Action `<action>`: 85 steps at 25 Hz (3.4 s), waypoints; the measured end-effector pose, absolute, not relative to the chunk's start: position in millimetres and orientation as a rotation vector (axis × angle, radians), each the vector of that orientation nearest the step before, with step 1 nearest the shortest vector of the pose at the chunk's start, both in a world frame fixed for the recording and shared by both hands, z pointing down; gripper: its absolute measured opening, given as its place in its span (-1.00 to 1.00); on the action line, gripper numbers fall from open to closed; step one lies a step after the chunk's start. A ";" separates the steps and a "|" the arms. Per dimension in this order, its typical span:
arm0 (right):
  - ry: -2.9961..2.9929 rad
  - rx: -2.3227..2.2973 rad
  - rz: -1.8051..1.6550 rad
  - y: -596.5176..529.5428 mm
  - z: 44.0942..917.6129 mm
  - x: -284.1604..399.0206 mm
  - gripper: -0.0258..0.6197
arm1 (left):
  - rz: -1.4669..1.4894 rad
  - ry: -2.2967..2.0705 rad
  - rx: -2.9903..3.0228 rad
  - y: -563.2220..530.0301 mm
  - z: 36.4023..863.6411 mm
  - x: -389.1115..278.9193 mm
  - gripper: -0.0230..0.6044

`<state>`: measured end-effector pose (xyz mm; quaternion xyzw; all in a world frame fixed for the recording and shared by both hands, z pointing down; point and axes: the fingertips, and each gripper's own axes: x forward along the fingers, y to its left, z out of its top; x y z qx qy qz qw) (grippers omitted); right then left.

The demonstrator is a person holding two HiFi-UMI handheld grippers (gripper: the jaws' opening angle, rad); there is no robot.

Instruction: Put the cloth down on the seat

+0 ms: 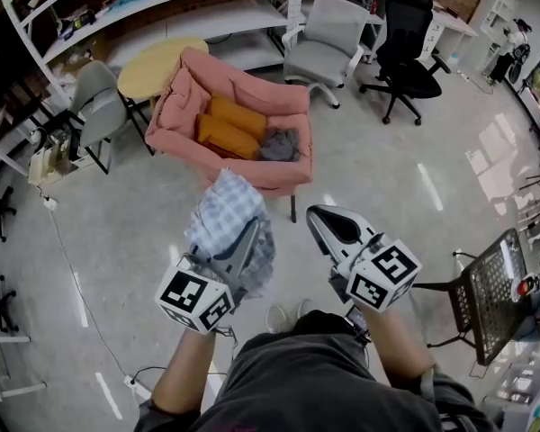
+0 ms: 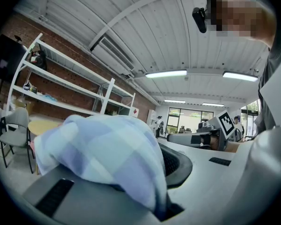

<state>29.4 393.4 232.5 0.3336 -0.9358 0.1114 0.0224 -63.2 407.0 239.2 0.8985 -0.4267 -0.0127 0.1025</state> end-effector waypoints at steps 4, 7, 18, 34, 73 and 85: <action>-2.887 1.052 0.349 373.8 235.6 26.9 -0.87 | -0.030 -1.256 2.646 390.3 243.2 -70.5 -0.75; -2.887 1.061 0.350 355.3 233.9 24.6 -0.87 | -0.026 -1.260 2.645 375.2 242.3 -75.7 -0.74; -2.894 1.038 0.395 265.7 245.5 30.5 -0.87 | -0.013 -1.292 2.609 288.9 251.5 -75.5 -0.75; -2.894 0.939 0.485 64.4 267.3 91.0 -0.87 | 0.047 -1.349 2.544 97.3 266.2 -20.4 -0.75; -2.767 1.044 0.646 -262.9 349.3 46.9 -0.87 | 0.135 -1.152 2.517 -278.5 359.0 -53.9 -0.75; -2.692 1.073 0.732 -332.3 391.4 31.5 -0.87 | 0.199 -1.081 2.512 -388.8 407.5 -61.7 -0.75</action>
